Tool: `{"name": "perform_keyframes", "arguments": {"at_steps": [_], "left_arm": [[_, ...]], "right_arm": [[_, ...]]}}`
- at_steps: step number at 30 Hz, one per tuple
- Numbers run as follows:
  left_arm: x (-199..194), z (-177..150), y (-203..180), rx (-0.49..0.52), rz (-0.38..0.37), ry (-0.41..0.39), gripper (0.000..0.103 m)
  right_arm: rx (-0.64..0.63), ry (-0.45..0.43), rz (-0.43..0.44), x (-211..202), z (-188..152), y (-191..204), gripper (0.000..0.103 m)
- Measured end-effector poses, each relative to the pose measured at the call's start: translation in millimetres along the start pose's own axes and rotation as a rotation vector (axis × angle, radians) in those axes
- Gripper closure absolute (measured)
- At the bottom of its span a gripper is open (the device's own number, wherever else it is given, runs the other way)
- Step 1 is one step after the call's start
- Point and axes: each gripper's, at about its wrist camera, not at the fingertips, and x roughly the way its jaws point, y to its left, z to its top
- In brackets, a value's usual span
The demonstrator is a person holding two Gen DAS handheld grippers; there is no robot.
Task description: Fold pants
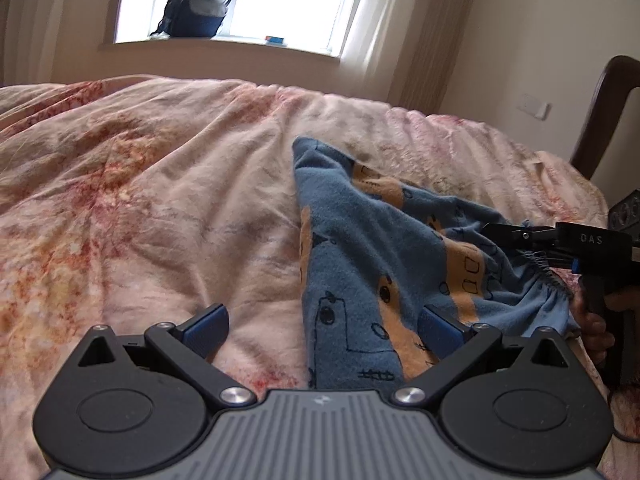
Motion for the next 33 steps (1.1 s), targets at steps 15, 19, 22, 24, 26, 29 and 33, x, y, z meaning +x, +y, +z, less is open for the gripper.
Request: {"name": "perform_keyframes", "arguments": {"at_steps": [15, 19, 22, 24, 26, 29, 33], "left_arm": [[-19, 12, -18, -0.100, 0.049, 0.080, 0.056], [-24, 15, -16, -0.136, 0.050, 0.068, 0.079], [-30, 19, -16, -0.117, 0.025, 0.044, 0.088], [-34, 23, -18, -0.084, 0.023, 0.029, 0.088], [-38, 28, -19, -0.064, 0.015, 0.008, 0.089], [-46, 44, -16, -0.046, 0.009, -0.048, 0.089], [-44, 70, -9, -0.024, 0.014, -0.097, 0.089]], "right_arm": [[0.057, -0.024, -0.103, 1, 3, 21, 0.073], [0.016, -0.064, -0.120, -7, 2, 35, 0.079], [-0.052, -0.093, -0.124, -15, 7, 54, 0.082], [-0.105, -0.112, -0.125, -20, 11, 70, 0.083], [-0.161, -0.134, -0.128, -23, 18, 84, 0.084], [-0.217, -0.177, -0.124, -24, 34, 101, 0.084], [-0.260, -0.222, -0.107, -16, 60, 114, 0.084]]}}
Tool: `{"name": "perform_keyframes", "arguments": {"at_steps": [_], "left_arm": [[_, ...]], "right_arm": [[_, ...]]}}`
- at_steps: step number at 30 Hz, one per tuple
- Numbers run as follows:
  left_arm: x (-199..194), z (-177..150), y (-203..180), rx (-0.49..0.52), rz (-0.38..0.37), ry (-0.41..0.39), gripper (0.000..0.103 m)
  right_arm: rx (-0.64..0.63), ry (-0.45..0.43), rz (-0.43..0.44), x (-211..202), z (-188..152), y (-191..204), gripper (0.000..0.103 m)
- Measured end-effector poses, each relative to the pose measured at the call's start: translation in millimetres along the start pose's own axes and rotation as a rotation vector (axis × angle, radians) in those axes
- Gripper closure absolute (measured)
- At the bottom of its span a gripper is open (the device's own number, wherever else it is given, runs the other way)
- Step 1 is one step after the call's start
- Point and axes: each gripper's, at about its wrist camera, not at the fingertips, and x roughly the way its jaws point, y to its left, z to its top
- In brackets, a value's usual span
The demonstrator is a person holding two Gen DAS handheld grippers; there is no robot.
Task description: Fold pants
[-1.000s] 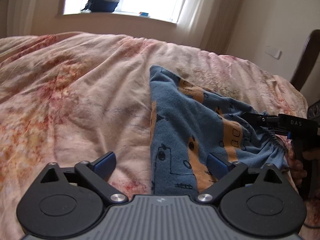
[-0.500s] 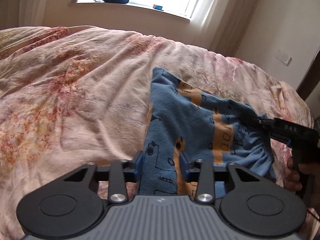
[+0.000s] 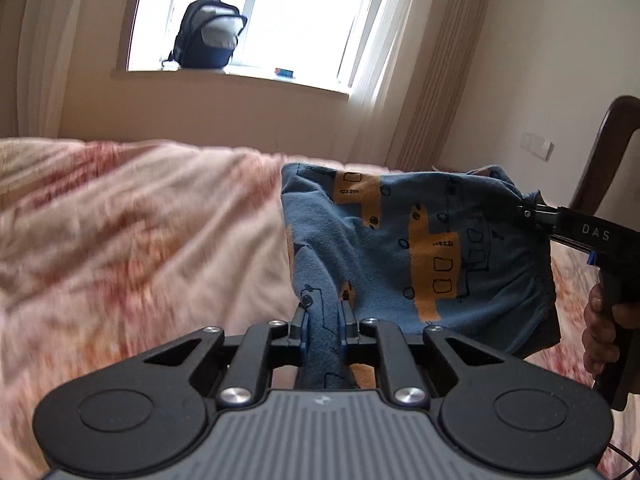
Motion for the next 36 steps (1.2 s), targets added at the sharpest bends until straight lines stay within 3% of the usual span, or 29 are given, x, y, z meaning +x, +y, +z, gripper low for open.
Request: {"name": "perform_keyframes", "arguments": {"at_steps": [7, 13, 19, 26, 28, 32, 33, 35, 36], "left_arm": [[35, 19, 20, -0.046, 0.051, 0.016, 0.088], [69, 2, 43, -0.069, 0.081, 0.079, 0.088], [64, 0, 37, -0.012, 0.084, 0.063, 0.088], [63, 0, 39, -0.033, 0.089, 0.069, 0.084], [62, 0, 39, -0.033, 0.093, 0.076, 0.080], [59, -1, 42, -0.065, 0.106, 0.082, 0.054], [58, -1, 43, -0.078, 0.113, 0.083, 0.042], [52, -2, 43, -0.097, 0.120, 0.078, 0.034], [48, -2, 41, -0.096, 0.118, 0.072, 0.031]], "right_arm": [[-0.020, 0.026, 0.020, 61, 19, -10, 0.084], [-0.023, 0.121, 0.007, 104, -2, -23, 0.084], [0.061, 0.153, -0.016, 113, -20, -46, 0.084], [0.033, 0.164, -0.016, 112, -17, -41, 0.082], [0.027, 0.168, -0.020, 112, -16, -41, 0.079], [0.001, 0.153, -0.067, 105, -15, -38, 0.067], [-0.001, 0.146, -0.079, 102, -14, -38, 0.061], [-0.003, 0.123, -0.101, 93, -12, -37, 0.048], [-0.008, 0.106, -0.116, 86, -11, -34, 0.036]]}}
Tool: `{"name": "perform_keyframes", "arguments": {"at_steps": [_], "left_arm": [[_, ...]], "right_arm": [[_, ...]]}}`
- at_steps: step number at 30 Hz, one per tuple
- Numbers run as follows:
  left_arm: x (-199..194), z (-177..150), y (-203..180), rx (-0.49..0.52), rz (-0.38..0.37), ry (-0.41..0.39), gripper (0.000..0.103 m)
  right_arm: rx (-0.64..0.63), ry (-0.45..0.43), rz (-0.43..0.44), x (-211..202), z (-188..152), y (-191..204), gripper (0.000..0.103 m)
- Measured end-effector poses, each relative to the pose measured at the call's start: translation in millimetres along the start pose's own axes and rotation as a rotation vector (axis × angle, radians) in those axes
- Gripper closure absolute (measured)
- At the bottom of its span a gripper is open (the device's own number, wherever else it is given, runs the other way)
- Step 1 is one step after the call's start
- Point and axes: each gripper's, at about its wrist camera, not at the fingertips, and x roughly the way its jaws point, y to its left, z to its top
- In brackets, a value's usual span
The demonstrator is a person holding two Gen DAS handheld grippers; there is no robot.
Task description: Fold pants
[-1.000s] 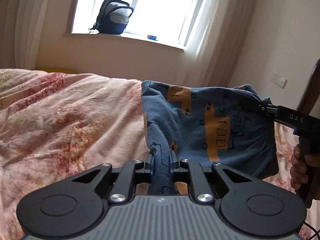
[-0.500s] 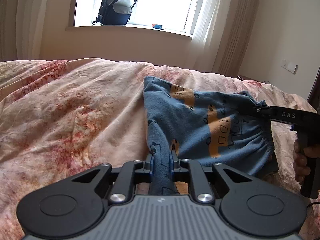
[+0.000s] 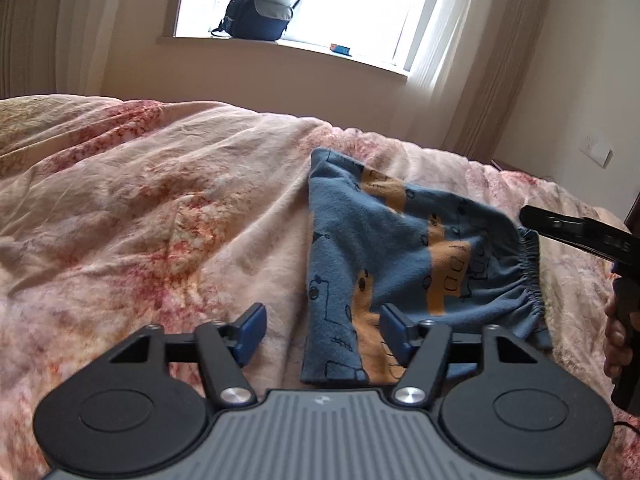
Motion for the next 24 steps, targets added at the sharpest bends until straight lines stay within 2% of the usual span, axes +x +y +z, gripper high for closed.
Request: {"name": "perform_keyframes", "arguments": {"at_steps": [1, 3, 4, 5, 9, 13, 17, 22, 24], "left_arm": [[-4, -1, -2, 0.007, 0.000, -0.005, 0.027], [-17, -3, -7, 0.031, 0.013, -0.021, 0.005], [-24, -5, -10, 0.041, 0.020, -0.034, 0.002], [-31, -6, -13, 0.049, 0.024, -0.049, 0.001], [-58, -15, -24, 0.049, 0.036, -0.087, 0.000], [-80, -30, -27, 0.032, 0.056, -0.126, 0.000], [-95, -46, -29, 0.072, 0.087, -0.166, 0.000], [-103, -62, -30, 0.109, 0.105, -0.149, 0.000], [-102, -67, -28, 0.113, 0.107, -0.143, 0.000]], "right_arm": [[-0.009, -0.025, -0.014, -9, 0, 2, 0.025], [-0.034, -0.070, -0.039, -26, -1, 10, 0.011], [-0.048, -0.093, -0.046, -36, -3, 14, 0.004], [-0.061, -0.114, -0.051, -45, -5, 20, 0.002], [-0.105, -0.165, -0.077, -83, -14, 41, 0.001], [-0.114, -0.158, -0.107, -117, -22, 61, 0.001], [-0.108, -0.159, -0.150, -151, -38, 76, 0.001], [-0.070, -0.116, -0.232, -176, -59, 84, 0.001], [-0.044, -0.103, -0.240, -179, -66, 83, 0.001]]}}
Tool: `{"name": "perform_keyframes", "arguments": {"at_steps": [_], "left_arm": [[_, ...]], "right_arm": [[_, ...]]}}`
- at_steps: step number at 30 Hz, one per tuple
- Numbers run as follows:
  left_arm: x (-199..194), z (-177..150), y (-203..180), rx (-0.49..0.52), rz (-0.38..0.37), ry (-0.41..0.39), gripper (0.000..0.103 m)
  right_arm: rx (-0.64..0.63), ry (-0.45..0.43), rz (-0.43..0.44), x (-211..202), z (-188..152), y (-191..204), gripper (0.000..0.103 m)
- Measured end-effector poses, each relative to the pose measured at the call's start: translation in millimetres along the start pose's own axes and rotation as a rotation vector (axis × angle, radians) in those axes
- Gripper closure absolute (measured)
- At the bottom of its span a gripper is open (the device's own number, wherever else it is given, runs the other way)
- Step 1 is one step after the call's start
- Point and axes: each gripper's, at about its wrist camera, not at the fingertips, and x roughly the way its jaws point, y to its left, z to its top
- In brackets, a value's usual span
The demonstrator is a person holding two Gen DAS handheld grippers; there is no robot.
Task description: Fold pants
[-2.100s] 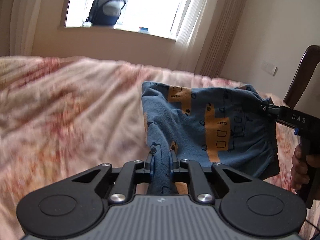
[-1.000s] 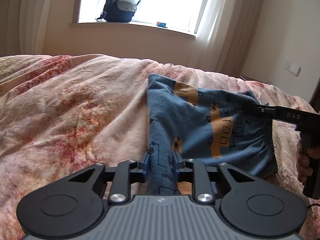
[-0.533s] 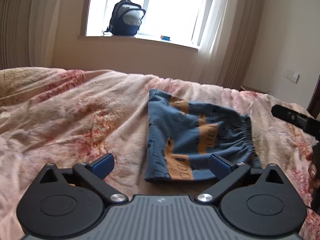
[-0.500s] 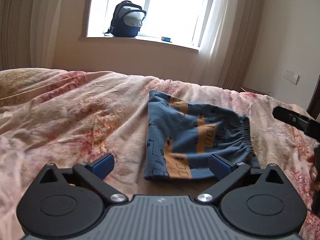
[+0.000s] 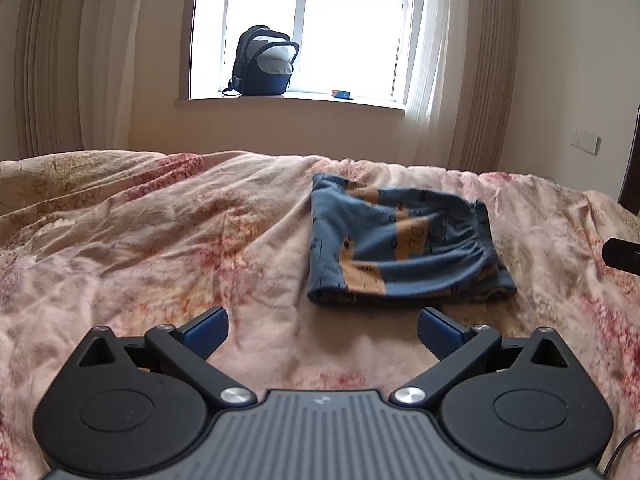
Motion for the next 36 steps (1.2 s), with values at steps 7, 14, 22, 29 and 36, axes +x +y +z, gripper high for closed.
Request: {"name": "perform_keyframes", "arguments": {"at_steps": [7, 14, 22, 29, 36], "left_arm": [[9, -12, 5, -0.029, 0.007, 0.054, 0.000], [12, -16, 6, -0.025, 0.009, 0.078, 0.000], [11, -16, 5, -0.022, 0.016, 0.073, 0.000], [11, -15, 4, -0.012, 0.013, 0.071, 0.000], [11, -15, 1, -0.001, 0.026, 0.068, 0.000]], "right_arm": [[-0.010, 0.054, 0.012, 13, -22, 5, 0.001], [-0.002, 0.108, 0.027, 25, -33, 8, 0.001], [-0.005, 0.111, 0.031, 24, -34, 9, 0.001], [-0.005, 0.111, 0.031, 24, -33, 8, 0.001], [-0.005, 0.121, 0.037, 25, -35, 10, 0.001]]}}
